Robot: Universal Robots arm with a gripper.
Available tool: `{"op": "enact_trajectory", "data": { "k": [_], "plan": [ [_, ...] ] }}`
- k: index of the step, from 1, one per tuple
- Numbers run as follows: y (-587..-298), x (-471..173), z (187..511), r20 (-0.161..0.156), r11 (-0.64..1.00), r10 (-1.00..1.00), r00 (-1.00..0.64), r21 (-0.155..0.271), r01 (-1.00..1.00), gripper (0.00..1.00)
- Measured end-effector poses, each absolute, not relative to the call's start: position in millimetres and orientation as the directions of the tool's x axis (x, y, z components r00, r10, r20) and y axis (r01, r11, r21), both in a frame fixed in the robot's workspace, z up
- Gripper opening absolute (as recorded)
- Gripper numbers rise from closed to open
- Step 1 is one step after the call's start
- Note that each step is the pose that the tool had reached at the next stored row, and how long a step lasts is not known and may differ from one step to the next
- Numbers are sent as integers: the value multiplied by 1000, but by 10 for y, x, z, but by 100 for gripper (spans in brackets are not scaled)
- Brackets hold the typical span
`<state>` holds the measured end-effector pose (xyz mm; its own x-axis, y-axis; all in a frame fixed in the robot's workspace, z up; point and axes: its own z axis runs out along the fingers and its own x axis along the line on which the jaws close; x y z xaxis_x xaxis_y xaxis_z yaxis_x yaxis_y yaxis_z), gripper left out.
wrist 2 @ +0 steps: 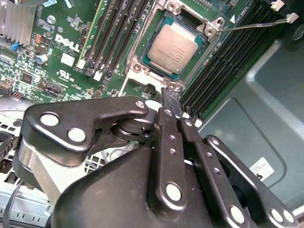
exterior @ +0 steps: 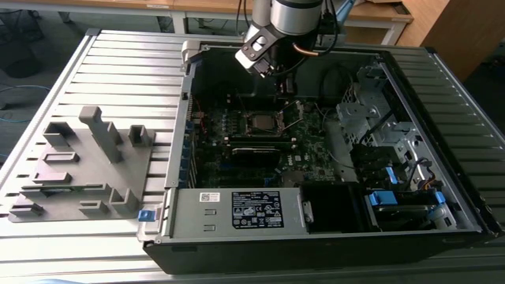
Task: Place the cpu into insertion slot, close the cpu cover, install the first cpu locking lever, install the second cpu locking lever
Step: 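Close the cpu cover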
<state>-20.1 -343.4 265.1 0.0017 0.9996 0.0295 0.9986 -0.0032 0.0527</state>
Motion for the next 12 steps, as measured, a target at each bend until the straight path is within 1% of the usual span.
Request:
{"op": "enact_trajectory", "data": {
  "k": [12],
  "plan": [
    [-3434, -170, 2651, 30, -3, 1000, 2, 53, 999, 11]
  ]
}}
